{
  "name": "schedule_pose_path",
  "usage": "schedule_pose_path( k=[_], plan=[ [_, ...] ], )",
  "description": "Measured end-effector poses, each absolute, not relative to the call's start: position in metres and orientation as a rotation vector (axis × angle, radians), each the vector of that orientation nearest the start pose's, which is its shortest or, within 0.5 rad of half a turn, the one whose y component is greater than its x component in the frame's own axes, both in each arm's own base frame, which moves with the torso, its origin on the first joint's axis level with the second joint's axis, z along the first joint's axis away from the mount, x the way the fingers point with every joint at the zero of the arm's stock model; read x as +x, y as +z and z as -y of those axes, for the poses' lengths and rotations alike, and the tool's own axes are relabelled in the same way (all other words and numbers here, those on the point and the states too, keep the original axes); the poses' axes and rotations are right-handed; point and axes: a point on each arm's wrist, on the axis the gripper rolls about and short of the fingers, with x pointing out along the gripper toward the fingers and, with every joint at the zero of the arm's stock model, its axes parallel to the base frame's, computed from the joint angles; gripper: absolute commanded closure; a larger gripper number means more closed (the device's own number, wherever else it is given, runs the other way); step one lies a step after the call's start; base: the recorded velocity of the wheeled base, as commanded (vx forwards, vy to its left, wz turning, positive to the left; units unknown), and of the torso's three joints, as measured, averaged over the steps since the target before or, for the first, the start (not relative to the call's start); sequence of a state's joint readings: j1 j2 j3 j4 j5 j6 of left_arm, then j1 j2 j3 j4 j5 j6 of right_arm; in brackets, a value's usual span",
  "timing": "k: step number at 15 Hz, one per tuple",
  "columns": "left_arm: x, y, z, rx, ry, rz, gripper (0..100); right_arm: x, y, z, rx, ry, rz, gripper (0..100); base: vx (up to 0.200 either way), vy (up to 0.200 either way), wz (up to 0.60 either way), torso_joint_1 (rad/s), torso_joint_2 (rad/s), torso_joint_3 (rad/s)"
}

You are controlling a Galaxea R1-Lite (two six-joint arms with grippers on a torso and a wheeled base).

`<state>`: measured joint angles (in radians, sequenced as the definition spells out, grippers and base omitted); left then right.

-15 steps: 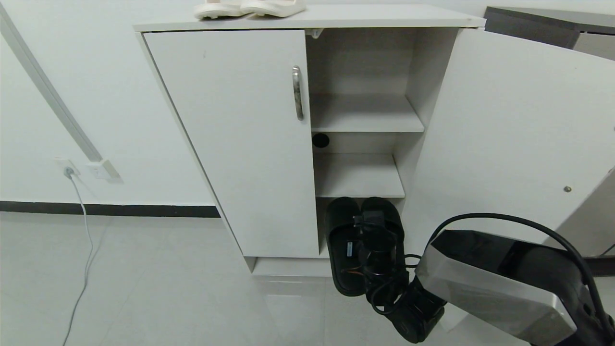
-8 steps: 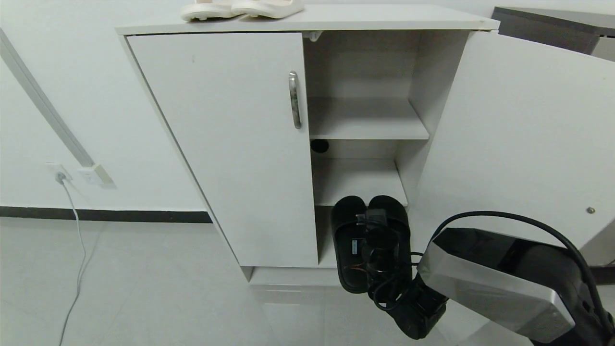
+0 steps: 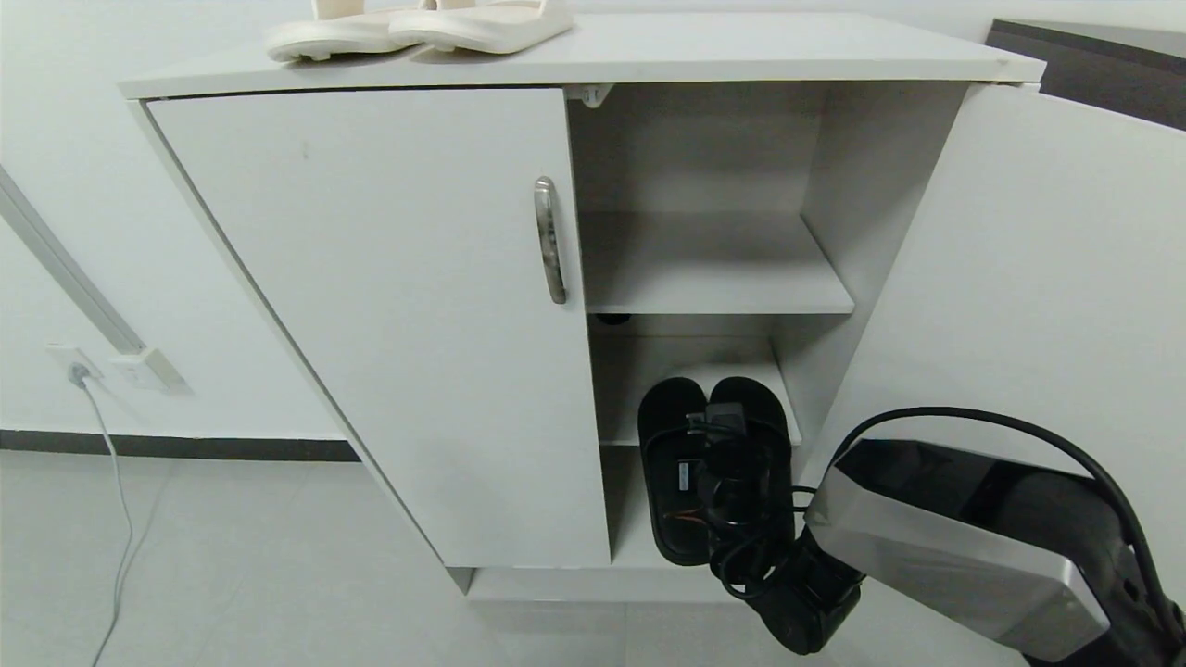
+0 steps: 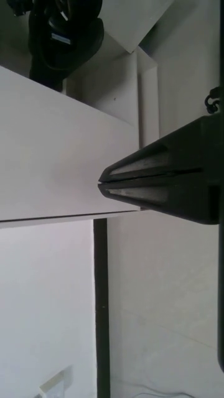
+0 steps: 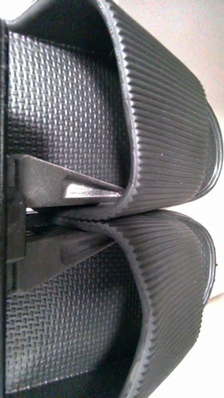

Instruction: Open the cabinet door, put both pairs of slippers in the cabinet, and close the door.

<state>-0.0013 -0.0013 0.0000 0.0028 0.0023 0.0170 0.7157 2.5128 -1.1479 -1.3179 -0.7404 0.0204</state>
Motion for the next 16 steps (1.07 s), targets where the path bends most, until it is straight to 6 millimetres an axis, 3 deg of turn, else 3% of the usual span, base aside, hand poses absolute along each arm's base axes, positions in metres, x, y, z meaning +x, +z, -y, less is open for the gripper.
schedule_pose_path(
  k=[3,16],
  plan=[
    [-0.023,0.075,0.000,0.016,0.001,-0.002,100,0.354,0.017,-0.285,-0.033,-0.017,-0.056,100,0.000,0.000,0.00,0.000,0.00,0.000],
    [-0.023,0.075,0.000,0.009,0.009,0.000,100,0.412,0.035,-0.284,-0.035,0.026,-0.129,100,0.000,0.000,0.00,0.000,0.00,0.000]
  ],
)
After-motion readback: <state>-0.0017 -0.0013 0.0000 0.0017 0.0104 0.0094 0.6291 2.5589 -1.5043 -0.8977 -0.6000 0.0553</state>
